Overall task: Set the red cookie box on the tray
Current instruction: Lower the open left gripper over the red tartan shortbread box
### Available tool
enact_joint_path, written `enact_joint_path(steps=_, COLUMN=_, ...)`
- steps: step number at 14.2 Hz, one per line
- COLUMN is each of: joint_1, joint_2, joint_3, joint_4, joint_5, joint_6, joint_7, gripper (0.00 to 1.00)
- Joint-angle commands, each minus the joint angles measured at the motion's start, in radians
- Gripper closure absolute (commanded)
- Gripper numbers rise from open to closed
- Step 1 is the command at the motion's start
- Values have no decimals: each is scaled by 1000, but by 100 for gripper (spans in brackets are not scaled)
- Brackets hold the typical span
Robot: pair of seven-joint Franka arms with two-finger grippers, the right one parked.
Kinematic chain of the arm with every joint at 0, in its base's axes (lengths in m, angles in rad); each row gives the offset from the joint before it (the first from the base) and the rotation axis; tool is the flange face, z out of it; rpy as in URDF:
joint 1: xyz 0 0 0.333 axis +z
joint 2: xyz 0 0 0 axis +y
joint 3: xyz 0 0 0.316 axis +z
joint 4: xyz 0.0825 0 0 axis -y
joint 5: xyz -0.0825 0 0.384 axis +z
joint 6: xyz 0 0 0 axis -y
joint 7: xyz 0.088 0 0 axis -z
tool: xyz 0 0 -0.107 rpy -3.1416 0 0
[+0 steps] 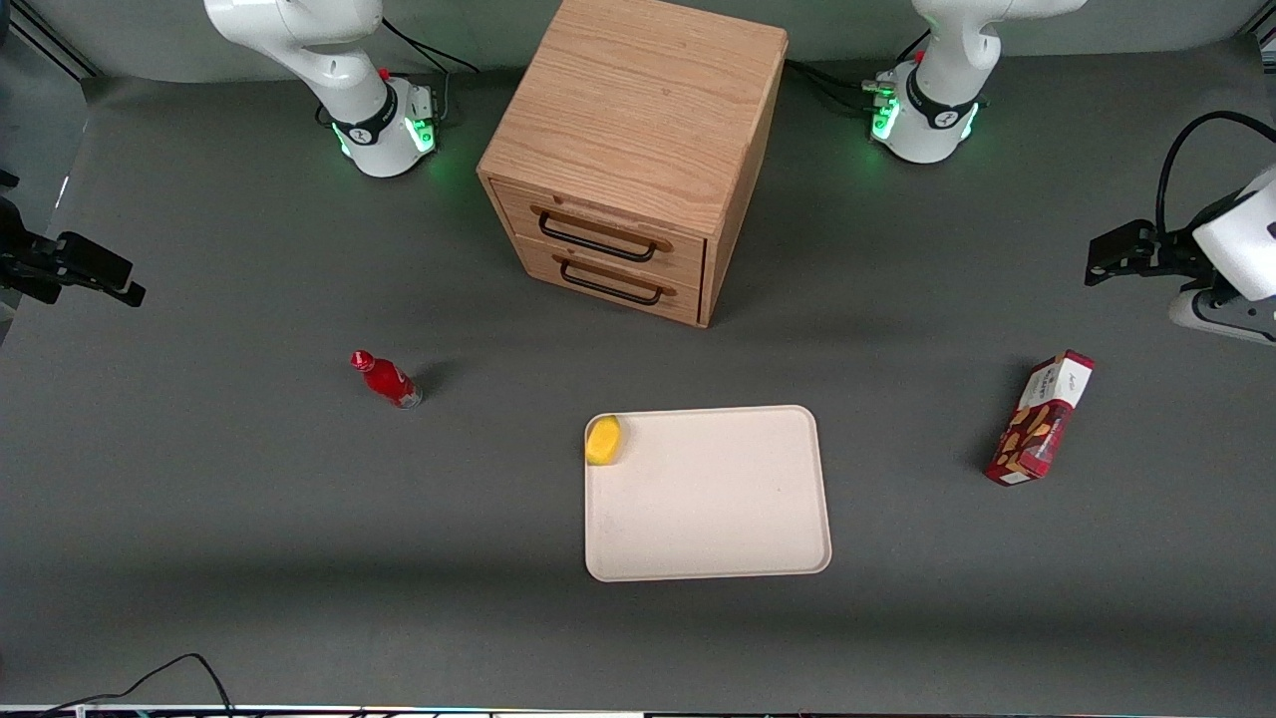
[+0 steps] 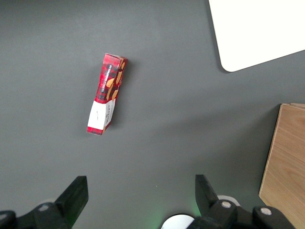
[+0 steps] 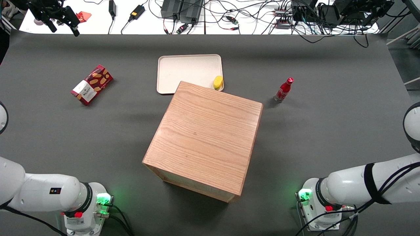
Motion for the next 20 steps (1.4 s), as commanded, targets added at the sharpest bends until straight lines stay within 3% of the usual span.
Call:
enact_joint_path(steps=1, joint_1=-1, joint_2=-25, joint_3=0, joint_4=-15, joint_5=25, joint_6=-9, joint_7=-3, gripper=0)
enact_joint_path(steps=5, joint_1=8, joint_2=3, joint_3=58, joint_4=-35, joint_5=30, joint_6=-4, joint_7=42, gripper=0)
enact_joint_path(steps=7, joint_1=8, joint_2=65, joint_3=141, joint_4=-44, joint_5=35, joint_6=66, joint_7=295, gripper=0)
enact_joint_path(steps=9, joint_1=10, joint_2=122, joint_3=209, joint_4=-134, joint_5=23, joint_6=240, joint_7=471, gripper=0)
enact_joint_path(steps=12, joint_1=7, joint_2=177, joint_3=210, joint_4=-344, joint_5=6, joint_6=571, joint_7=528, gripper=0)
enact_joint_path(steps=17, joint_1=1, joint_2=311, joint_3=197, joint_4=-550, joint_5=-181, joint_6=1003, joint_7=654, gripper=0)
enact_joint_path(steps=18, joint_1=1, joint_2=332, joint_3=189, joint_4=-567, joint_5=-223, joint_6=1069, joint_7=652, gripper=45)
enact_joint_path(steps=19, joint_1=1, joint_2=355, joint_3=187, joint_4=-572, joint_5=-261, joint_6=1107, joint_7=656, gripper=99)
enact_joint_path(steps=20, joint_1=2, joint_2=368, joint_3=187, joint_4=-567, joint_5=-273, joint_6=1118, joint_7=656, gripper=100)
